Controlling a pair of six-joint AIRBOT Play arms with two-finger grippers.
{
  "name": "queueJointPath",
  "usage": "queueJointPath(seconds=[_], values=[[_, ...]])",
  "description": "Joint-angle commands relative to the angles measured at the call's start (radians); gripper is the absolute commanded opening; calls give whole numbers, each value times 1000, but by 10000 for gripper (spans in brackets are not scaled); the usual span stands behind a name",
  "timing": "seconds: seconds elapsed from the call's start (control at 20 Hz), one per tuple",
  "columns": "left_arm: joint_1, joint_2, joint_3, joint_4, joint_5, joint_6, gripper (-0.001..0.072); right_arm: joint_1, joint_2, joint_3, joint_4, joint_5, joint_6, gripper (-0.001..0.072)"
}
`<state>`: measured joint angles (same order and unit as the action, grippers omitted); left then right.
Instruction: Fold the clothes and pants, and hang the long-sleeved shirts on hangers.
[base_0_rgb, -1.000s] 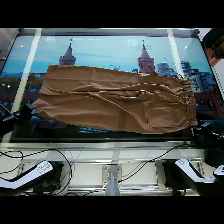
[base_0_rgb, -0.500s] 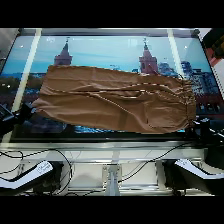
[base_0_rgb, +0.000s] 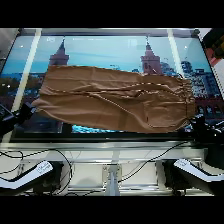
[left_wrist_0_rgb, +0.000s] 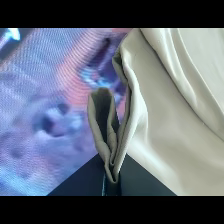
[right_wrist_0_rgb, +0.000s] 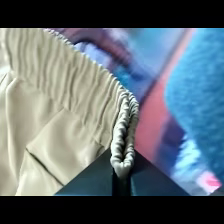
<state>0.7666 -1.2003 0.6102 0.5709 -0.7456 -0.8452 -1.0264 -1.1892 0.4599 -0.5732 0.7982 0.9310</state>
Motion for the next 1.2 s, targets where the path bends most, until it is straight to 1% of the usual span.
queueJointPath(seconds=[0.0,0.05,0.1,0.2,0.25,0.35,0.4,0.45,0.5,0.55,0.6,0.65,0.75,0.9,1.0,1.05,1.15], values=[[1,31,1,0,-14,-3,31,9,34,13,21,65,2,23],[2,58,1,0,-14,-3,31,9,56,21,19,92,3,22],[2,92,2,0,-14,-4,31,9,85,26,16,113,34,22],[8,171,2,4,-14,-4,30,9,151,35,-3,134,116,22],[11,213,2,5,-13,-18,30,9,193,43,-45,138,158,22],[45,291,2,13,-14,-94,29,9,276,74,-193,154,257,22],[67,328,2,48,-14,-130,28,9,315,95,-288,173,311,22],[87,360,2,113,-16,-174,28,9,348,115,-371,193,360,22],[108,393,2,200,-26,-243,28,9,383,134,-436,220,402,22],[121,422,2,272,-41,-304,28,9,414,147,-465,243,419,22],[122,448,2,327,-45,-335,28,9,444,153,-462,256,427,22],[122,471,2,346,-44,-344,28,9,475,155,-440,259,443,22],[122,491,13,332,-32,-355,27,10,512,155,-383,253,446,22],[80,465,53,332,50,-427,26,14,509,155,-273,227,446,22],[16,397,108,335,51,-463,25,50,509,155,-241,169,449,22],[-26,349,142,335,56,-478,25,82,509,155,-243,116,472,22],[-134,227,220,335,98,-480,25,149,495,155,-246,7,512,21]])
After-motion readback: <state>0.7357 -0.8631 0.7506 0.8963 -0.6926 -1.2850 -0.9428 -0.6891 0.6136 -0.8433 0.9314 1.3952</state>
